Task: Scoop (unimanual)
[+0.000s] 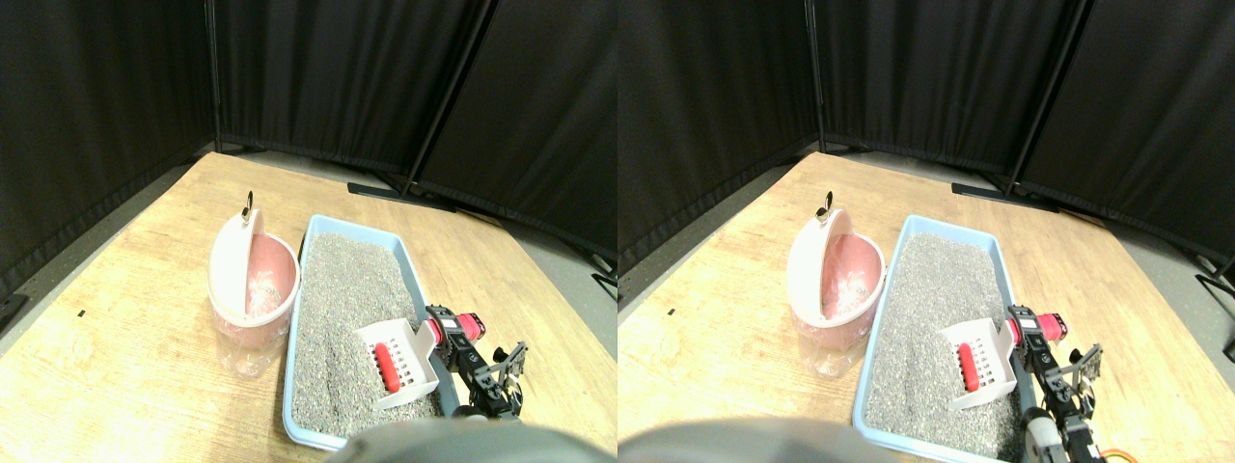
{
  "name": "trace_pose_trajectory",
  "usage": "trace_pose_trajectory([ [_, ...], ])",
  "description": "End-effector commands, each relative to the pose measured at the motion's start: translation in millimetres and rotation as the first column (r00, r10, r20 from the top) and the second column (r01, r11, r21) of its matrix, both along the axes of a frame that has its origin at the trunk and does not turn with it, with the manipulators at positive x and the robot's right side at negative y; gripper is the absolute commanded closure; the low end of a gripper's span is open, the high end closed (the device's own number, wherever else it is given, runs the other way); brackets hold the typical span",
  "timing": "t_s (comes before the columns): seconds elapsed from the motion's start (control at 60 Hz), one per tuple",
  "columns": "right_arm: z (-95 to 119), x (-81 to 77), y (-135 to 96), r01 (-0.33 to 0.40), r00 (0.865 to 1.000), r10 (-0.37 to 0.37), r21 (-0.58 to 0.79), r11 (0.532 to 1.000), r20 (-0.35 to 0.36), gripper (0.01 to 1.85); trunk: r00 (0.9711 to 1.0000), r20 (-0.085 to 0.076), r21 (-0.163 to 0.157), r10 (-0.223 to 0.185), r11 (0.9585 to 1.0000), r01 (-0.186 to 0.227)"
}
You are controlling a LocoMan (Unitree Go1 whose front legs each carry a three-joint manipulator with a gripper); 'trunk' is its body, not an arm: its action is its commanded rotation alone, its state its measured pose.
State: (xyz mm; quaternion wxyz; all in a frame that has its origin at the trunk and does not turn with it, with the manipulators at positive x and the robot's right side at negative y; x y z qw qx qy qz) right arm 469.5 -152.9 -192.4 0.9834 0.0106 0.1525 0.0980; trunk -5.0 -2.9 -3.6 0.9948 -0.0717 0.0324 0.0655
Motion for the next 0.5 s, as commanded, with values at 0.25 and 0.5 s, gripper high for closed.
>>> trace_pose_trajectory([
  [0.25,60.0,10.7,-1.9,0.031,0.994,-0.045,0.14,0.99,0.1,1.81,0.9999,-0.014,-0.014,0.006,0.9999,-0.006],
  [0.5,68.8,23.1,-6.4,0.043,0.986,-0.078,0.228,0.973,0.148,1.81,0.9999,-0.007,-0.016,0.008,0.9998,-0.008],
])
